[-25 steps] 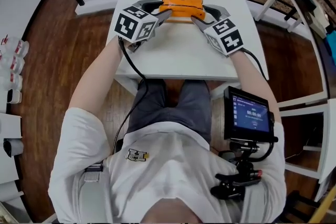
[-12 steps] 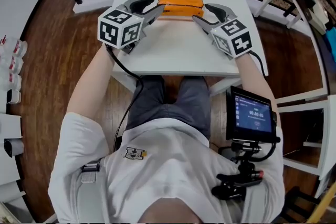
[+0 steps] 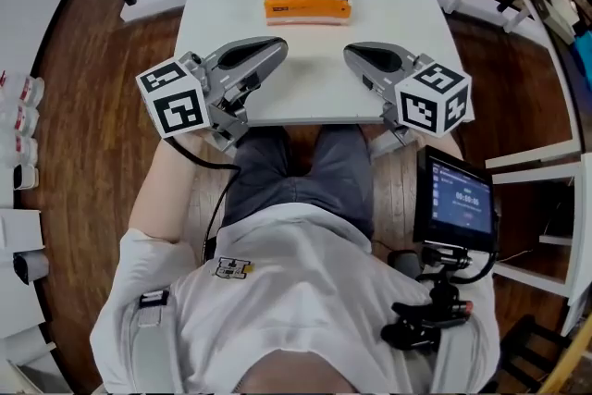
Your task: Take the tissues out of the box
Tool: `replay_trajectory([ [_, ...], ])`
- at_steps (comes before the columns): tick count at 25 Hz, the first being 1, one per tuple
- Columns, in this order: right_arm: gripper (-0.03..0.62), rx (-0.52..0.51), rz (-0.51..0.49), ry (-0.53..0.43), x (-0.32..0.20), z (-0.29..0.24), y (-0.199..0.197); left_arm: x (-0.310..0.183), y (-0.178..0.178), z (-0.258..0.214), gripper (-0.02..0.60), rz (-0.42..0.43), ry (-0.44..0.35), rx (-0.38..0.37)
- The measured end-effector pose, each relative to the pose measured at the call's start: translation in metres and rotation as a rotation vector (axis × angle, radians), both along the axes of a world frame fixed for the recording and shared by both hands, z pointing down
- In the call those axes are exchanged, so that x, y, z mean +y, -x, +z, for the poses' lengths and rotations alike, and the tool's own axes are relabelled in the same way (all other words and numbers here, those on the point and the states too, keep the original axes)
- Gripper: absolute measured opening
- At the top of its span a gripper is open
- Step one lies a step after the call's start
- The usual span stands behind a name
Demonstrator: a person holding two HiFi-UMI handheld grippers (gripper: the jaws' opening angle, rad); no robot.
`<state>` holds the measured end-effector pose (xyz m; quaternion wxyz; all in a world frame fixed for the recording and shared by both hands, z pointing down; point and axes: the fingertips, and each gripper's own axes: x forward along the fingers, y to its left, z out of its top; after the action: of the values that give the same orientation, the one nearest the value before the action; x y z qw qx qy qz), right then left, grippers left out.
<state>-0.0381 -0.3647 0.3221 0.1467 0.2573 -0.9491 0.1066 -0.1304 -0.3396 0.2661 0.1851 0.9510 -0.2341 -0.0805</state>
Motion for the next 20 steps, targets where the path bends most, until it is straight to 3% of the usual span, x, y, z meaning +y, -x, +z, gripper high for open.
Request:
replay_trajectory([
  [6,0.000,0.015,-0.020,0.003,0.003,0.004,0.005,0.005,-0.016,0.018,0.000,0.020,-0.021,-0.161],
  [20,0.000,0.013,-0.031,-0.001,0.005,0.001,0.002,-0.002,-0.016,0.017,0.000,-0.027,-0.017,-0.171],
])
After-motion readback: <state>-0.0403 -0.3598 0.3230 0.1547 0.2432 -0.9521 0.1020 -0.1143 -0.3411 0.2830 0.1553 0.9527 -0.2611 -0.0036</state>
